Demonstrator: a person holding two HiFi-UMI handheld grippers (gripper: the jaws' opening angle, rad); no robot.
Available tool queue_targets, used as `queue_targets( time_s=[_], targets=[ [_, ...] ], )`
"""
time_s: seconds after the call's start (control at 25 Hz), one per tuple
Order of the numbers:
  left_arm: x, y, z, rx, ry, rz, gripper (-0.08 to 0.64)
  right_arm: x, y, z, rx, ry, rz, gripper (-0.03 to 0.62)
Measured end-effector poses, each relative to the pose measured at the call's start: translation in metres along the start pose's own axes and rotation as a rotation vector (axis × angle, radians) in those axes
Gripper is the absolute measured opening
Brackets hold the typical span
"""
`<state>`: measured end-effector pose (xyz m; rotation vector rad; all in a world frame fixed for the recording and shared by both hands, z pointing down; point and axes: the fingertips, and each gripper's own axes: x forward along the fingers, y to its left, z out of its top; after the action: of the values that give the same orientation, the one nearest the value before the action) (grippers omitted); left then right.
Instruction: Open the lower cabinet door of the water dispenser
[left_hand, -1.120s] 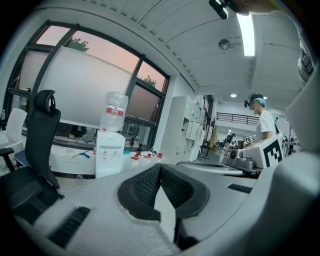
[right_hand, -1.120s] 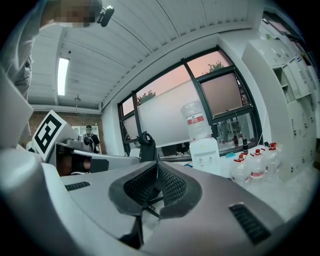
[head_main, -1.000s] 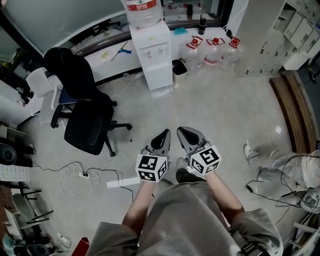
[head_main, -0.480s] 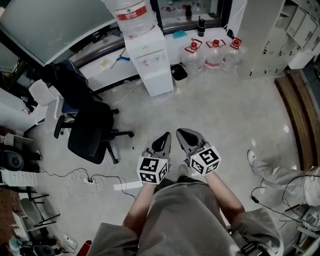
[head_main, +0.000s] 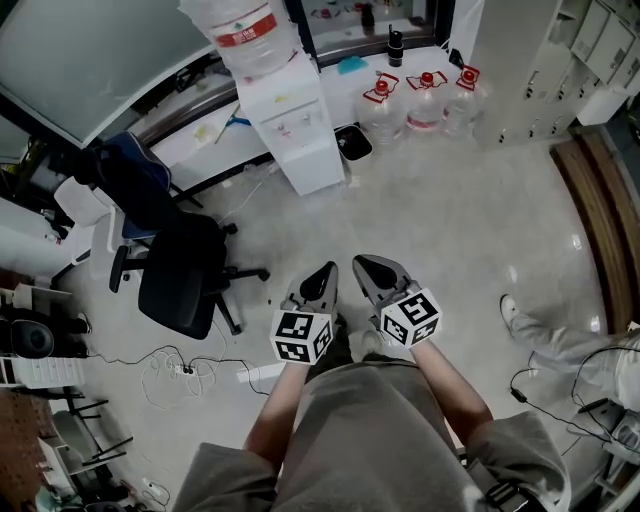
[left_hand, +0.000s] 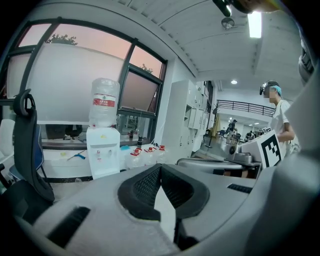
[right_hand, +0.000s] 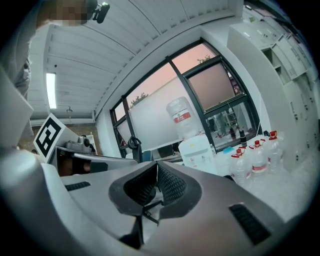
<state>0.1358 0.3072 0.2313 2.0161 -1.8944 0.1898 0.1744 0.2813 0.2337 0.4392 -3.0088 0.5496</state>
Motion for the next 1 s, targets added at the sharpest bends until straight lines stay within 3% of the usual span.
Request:
queue_targets(
  time_s=[0.32,1.0],
  targets=[
    [0.040,0.039,0.014,-0.008,0.008,-0.041,0.008,0.043,-0.025,0.008,0.007,0.002,-0.023,0.009],
    [0.110,0.164,0.056,-0.046,0.028,-0.131,0.008,0.179,-0.066,0.028,0.018,0.045,-0.124,0.009]
  ],
)
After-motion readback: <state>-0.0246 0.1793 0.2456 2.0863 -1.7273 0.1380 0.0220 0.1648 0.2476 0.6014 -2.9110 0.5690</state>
